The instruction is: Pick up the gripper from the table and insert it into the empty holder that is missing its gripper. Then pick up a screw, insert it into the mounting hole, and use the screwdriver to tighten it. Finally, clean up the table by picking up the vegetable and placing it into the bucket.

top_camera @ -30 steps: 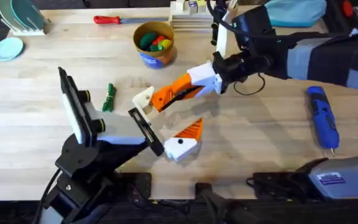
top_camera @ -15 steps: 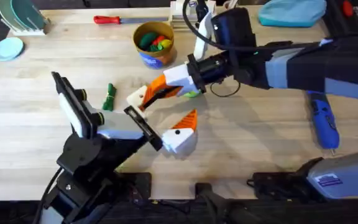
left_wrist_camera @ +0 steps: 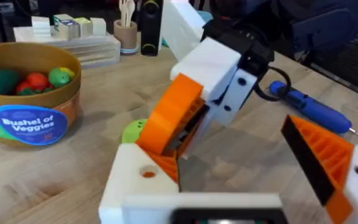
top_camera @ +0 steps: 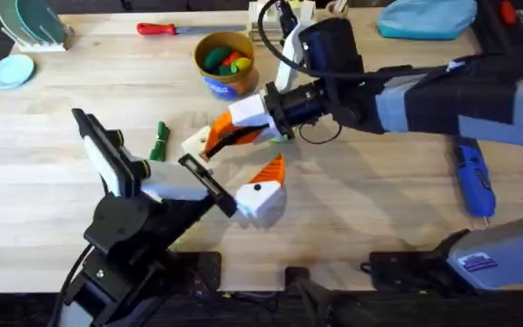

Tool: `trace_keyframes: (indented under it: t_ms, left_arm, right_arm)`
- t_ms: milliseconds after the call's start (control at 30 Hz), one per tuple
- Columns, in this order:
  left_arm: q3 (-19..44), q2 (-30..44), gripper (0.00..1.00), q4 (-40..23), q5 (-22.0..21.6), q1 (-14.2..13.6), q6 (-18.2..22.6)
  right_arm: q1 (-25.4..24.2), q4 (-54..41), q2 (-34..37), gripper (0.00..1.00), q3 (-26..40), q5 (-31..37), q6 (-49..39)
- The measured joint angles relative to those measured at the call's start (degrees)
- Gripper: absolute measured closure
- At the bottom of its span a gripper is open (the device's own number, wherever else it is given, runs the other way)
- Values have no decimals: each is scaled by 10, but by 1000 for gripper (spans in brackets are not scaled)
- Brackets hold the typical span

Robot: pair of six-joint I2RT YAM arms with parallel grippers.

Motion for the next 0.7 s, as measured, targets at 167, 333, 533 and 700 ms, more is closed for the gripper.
trace_keyframes:
  t_ms: [167, 333, 533, 700]
  left_arm:
    - [0, 0, 9, 12, 0, -3, 8]
    - [0, 0, 9, 15, 0, -4, 13]
    - [0, 0, 9, 18, 12, -8, 18]
    - [0, 0, 9, 18, 22, -12, 21]
  right_arm:
    - [2, 20, 6, 498, 0, -17, 1]
    - [3, 20, 6, 418, 0, -29, 1]
    - [5, 19, 6, 310, 0, -54, 1]
    - [-6, 19, 6, 293, 0, -65, 1]
